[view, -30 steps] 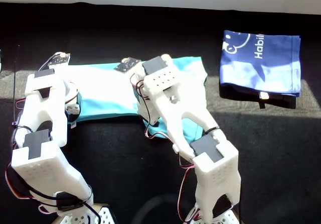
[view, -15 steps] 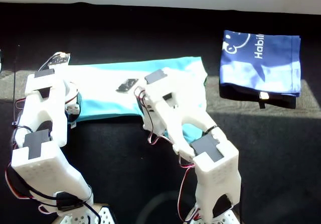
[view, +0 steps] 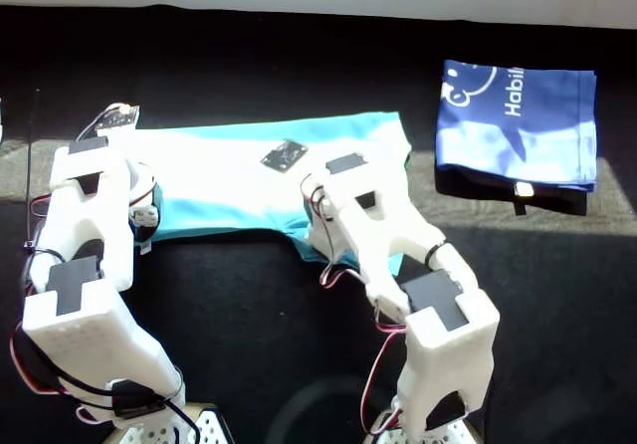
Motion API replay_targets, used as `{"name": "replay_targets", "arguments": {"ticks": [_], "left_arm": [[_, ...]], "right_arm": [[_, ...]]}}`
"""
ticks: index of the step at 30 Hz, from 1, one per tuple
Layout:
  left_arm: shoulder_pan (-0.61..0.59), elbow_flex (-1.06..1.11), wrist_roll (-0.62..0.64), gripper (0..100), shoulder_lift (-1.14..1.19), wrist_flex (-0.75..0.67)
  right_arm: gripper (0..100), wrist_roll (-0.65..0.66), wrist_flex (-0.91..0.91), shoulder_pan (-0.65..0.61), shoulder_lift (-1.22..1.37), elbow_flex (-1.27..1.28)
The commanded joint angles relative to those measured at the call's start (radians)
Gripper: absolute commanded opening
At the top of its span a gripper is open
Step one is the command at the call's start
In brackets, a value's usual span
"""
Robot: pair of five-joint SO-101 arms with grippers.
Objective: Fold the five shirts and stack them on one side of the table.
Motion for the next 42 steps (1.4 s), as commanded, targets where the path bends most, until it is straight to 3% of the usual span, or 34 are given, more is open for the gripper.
{"name": "replay_targets", "arguments": {"ticks": [1, 11, 18, 24, 29, 33, 42], "left_arm": [[0.012, -0.001, 0.006, 1, 0.004, -0.04], [0.012, -0.001, 0.006, 1, 0.004, -0.04], [0.012, -0.001, 0.006, 1, 0.004, -0.04], [0.012, -0.001, 0.006, 1, 0.004, -0.04], [0.012, -0.001, 0.006, 1, 0.004, -0.04], [0.012, -0.001, 0.006, 1, 0.004, -0.04], [0.012, 0.001, 0.006, 1, 0.004, -0.04]], "right_arm": [[1.6, 0.008, -0.016, 0.03, 0.005, 0.01], [0.7, 0.011, 0.13, 0.127, 0.012, -0.265], [0.7, 0.005, 0.056, 0.122, 0.041, -0.453], [3.6, -0.003, 0.022, 0.122, 0.254, -0.697], [20.9, -0.181, 0.097, 0.127, 0.417, -0.978], [21.6, -0.315, 0.097, 0.127, 0.547, -1.179], [21.7, -0.477, 0.186, 0.193, 0.673, -1.575]]}}
